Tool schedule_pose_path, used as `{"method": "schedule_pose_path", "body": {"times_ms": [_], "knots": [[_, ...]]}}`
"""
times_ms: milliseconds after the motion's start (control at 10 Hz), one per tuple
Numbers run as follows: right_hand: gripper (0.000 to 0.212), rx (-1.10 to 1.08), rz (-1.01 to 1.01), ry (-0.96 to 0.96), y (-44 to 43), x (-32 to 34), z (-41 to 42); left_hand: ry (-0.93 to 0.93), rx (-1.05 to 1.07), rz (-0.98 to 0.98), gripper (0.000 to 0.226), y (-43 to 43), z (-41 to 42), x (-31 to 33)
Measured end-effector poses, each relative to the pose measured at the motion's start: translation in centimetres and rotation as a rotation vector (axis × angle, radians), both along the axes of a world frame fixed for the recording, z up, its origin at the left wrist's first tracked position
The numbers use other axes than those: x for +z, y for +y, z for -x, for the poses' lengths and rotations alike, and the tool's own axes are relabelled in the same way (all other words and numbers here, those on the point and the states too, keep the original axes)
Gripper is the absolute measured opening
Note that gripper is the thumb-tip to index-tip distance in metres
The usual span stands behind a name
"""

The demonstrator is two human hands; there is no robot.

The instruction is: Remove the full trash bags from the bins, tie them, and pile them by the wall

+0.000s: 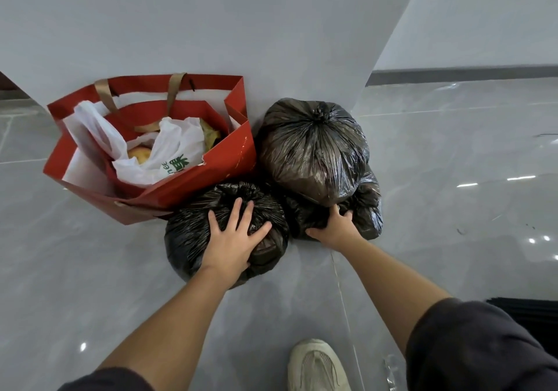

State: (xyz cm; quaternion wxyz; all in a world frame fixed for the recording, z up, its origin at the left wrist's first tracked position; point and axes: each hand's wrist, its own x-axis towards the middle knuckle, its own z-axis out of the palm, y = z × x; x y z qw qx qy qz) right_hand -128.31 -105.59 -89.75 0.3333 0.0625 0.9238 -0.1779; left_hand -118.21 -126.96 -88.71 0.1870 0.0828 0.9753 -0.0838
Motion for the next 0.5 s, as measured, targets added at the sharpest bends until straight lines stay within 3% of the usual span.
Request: {"method": "schedule_pose_path", "body": {"times_ms": [100, 200, 300, 500], "knots": [[0.095, 0.101, -0.238, -0.023, -0.1, 0.9, -0.7, 0.016, -0.037, -0.04, 0.102, -0.2, -0.6, 0.4], [0.087, 0.249, -0.351, -0.01, -0.1, 1.9, -2.0, 0.074, -0.107, -0.136, 0.092, -1.2, -1.7, 1.0], [0.073, 0.38, -0.333, 0.036, -0.1, 3.8, -2.7, 0.071, -0.13, -0.203, 0.077, -2.2, -2.6, 2.4], [0.045, 0.55, -0.2, 0.177, -2.8, 8.7, -3.2, 0.125, 0.05, -0.241, 0.07, -3.5, -2.8, 6.2]]}}
